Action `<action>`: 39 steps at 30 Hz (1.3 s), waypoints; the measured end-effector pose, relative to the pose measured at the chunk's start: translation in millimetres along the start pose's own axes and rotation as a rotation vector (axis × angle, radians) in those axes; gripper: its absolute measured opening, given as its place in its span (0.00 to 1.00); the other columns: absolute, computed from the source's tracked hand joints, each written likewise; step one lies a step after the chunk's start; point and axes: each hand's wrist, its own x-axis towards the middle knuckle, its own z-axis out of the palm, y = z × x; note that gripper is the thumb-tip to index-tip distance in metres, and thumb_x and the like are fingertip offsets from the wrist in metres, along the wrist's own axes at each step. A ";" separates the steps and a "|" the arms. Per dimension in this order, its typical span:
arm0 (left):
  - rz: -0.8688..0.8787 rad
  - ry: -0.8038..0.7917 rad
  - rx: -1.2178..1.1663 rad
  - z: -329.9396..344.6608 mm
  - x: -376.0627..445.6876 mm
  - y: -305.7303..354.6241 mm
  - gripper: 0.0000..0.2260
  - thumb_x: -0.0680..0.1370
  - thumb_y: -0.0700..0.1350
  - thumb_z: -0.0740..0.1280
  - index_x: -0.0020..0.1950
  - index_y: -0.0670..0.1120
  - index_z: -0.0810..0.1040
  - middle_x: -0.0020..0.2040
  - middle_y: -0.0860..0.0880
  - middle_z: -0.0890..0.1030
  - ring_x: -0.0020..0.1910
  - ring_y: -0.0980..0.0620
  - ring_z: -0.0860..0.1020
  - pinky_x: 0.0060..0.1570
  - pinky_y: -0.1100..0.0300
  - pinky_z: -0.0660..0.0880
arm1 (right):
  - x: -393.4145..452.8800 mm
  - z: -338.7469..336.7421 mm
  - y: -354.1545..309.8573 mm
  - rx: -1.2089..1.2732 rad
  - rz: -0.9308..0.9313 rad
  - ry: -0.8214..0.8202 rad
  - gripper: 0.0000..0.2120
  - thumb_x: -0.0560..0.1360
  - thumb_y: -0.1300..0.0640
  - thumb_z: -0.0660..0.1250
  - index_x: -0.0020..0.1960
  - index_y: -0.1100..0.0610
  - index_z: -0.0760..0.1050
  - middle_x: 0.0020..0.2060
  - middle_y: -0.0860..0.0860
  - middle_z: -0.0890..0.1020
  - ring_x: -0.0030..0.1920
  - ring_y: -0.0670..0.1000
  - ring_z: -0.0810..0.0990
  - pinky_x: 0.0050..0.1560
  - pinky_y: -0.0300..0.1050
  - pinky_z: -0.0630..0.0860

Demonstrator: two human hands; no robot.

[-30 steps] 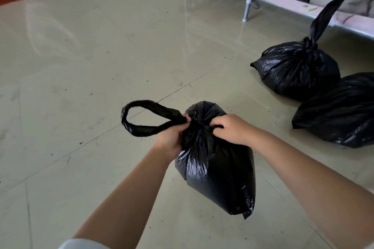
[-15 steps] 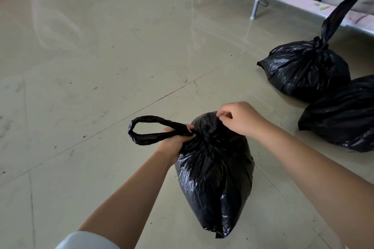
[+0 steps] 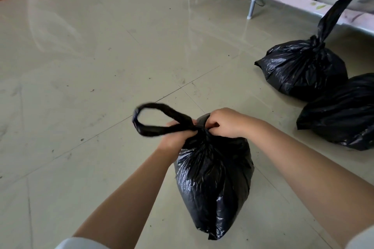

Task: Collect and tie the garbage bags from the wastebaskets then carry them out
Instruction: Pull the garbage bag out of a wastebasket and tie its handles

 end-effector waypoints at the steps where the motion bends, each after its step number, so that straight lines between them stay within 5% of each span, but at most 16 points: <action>1: 0.031 -0.052 -0.063 -2.9 -8.9 6.4 0.10 0.71 0.28 0.63 0.37 0.42 0.76 0.26 0.55 0.82 0.28 0.62 0.80 0.37 0.66 0.77 | -2.5 -1.4 1.1 -0.056 -0.032 0.038 0.10 0.73 0.62 0.60 0.47 0.64 0.79 0.45 0.59 0.78 0.48 0.59 0.77 0.49 0.50 0.73; 4: 0.082 -0.207 -0.166 -9.5 -14.4 26.8 0.09 0.68 0.42 0.61 0.30 0.47 0.79 0.35 0.55 0.84 0.37 0.57 0.79 0.42 0.62 0.73 | -13.1 -6.5 0.5 -0.204 -0.063 0.101 0.11 0.74 0.60 0.58 0.49 0.63 0.77 0.48 0.58 0.74 0.54 0.59 0.74 0.51 0.51 0.74; 7: 0.112 -0.239 -0.238 -9.5 -13.4 41.5 0.27 0.79 0.51 0.55 0.20 0.49 0.71 0.24 0.51 0.75 0.30 0.53 0.73 0.45 0.58 0.71 | -23.1 -9.6 -4.2 -0.307 -0.049 0.025 0.12 0.76 0.59 0.55 0.53 0.62 0.74 0.53 0.57 0.75 0.58 0.57 0.72 0.55 0.48 0.72; 11: -0.009 -0.145 -0.270 -11.6 -6.3 41.4 0.33 0.81 0.57 0.44 0.16 0.49 0.60 0.16 0.54 0.59 0.18 0.55 0.59 0.30 0.61 0.68 | -35.8 -9.1 -9.8 -0.218 -0.060 -0.114 0.16 0.76 0.58 0.57 0.30 0.52 0.64 0.34 0.47 0.71 0.50 0.57 0.76 0.53 0.52 0.74; 15: -0.160 0.126 -0.224 -15.7 3.2 19.5 0.33 0.81 0.55 0.49 0.15 0.49 0.56 0.14 0.54 0.55 0.13 0.56 0.53 0.21 0.69 0.57 | -28.1 10.4 -4.3 -0.084 -0.030 -0.243 0.13 0.77 0.57 0.58 0.34 0.57 0.68 0.41 0.58 0.76 0.46 0.56 0.75 0.50 0.48 0.71; 20: -0.238 0.339 -0.057 -30.4 5.6 10.8 0.25 0.81 0.54 0.49 0.25 0.47 0.53 0.13 0.54 0.55 0.12 0.56 0.52 0.24 0.64 0.52 | -32.4 25.7 5.2 0.066 0.015 -0.297 0.19 0.77 0.59 0.58 0.29 0.53 0.60 0.29 0.48 0.64 0.34 0.47 0.64 0.38 0.43 0.60; 26: -0.237 0.373 0.098 -31.4 -0.8 15.4 0.22 0.82 0.51 0.50 0.29 0.46 0.57 0.27 0.48 0.59 0.22 0.53 0.58 0.25 0.62 0.55 | -34.8 31.7 10.5 0.072 0.033 -0.299 0.17 0.77 0.57 0.58 0.30 0.54 0.61 0.29 0.48 0.65 0.32 0.45 0.63 0.35 0.39 0.61; 30: -0.247 0.275 0.254 -29.2 -2.7 17.8 0.23 0.81 0.55 0.51 0.28 0.46 0.58 0.19 0.51 0.62 0.20 0.54 0.60 0.24 0.65 0.56 | -27.9 29.4 14.0 -0.028 0.043 -0.276 0.18 0.78 0.57 0.57 0.29 0.54 0.59 0.29 0.48 0.64 0.33 0.48 0.63 0.34 0.40 0.59; 36: -0.011 0.218 0.395 -22.5 -2.3 43.6 0.07 0.78 0.48 0.62 0.40 0.50 0.71 0.36 0.51 0.73 0.41 0.49 0.73 0.43 0.57 0.71 | -30.9 15.7 36.5 0.009 0.158 -0.301 0.08 0.77 0.52 0.59 0.40 0.54 0.70 0.36 0.47 0.71 0.38 0.48 0.69 0.39 0.40 0.64; 39: 0.168 0.362 0.621 -14.0 -1.6 67.6 0.12 0.76 0.43 0.65 0.33 0.47 0.68 0.29 0.49 0.68 0.34 0.47 0.68 0.35 0.60 0.65 | -38.4 -3.9 50.7 0.024 0.231 -0.280 0.12 0.77 0.53 0.57 0.46 0.60 0.74 0.40 0.49 0.73 0.39 0.49 0.69 0.36 0.39 0.63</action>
